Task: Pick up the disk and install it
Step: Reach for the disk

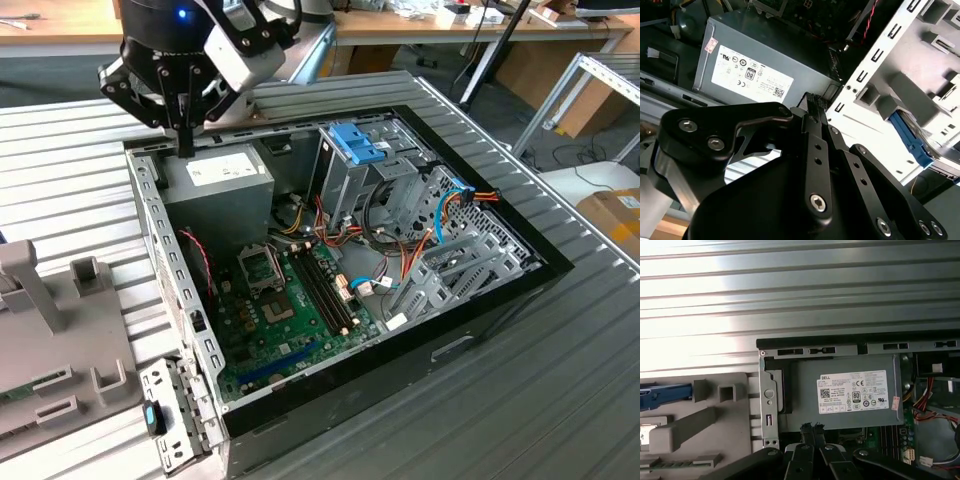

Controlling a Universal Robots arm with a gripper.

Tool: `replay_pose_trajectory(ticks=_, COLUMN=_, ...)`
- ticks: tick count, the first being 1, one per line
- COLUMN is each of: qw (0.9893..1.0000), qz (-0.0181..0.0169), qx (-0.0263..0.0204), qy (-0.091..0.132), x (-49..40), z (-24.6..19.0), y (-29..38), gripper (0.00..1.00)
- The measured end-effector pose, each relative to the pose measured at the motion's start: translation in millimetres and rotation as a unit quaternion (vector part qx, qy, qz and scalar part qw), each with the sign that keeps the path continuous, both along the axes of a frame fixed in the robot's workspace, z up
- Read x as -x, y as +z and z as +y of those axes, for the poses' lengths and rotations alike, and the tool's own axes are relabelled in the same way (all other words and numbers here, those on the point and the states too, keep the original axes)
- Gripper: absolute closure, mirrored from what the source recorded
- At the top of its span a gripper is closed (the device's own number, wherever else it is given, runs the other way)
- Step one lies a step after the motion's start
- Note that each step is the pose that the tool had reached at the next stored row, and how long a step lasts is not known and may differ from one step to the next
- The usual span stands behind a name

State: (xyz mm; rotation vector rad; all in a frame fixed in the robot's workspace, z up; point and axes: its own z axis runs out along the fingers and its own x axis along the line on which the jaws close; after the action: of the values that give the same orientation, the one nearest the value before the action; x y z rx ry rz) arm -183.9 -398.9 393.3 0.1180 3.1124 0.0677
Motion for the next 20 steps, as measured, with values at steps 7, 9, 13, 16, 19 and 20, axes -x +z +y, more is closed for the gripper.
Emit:
replay_pose_trajectory(ticks=7, qw=1.0000, qz=0.0000, qx=0.0000, qy=0.000, x=10.3, z=0.0, y=0.0, gripper=0.89)
replay_pose_trajectory(ticks=9, qw=1.0000, qz=0.0000, qx=0.0000, qy=0.000, x=13.4, z=0.0, y=0.0, gripper=0.89)
replay_pose_trajectory(ticks=13, qw=1.0000, qz=0.0001, qx=0.0000, qy=0.000, x=21.7, z=0.0, y=0.0, gripper=0.89)
replay_pose_trajectory(ticks=16, qw=1.0000, qz=0.0000, qx=0.0000, qy=0.000, x=26.5, z=0.0, y=0.0, gripper=0.89)
replay_pose_trajectory(ticks=19, qw=1.0000, qz=0.0000, qx=0.0000, qy=0.000, x=33.4, z=0.0, y=0.0, gripper=0.89)
replay_pose_trajectory(ticks=20, qw=1.0000, qz=0.0000, qx=0.0000, qy=0.000, x=35.6, z=0.0, y=0.0, gripper=0.89)
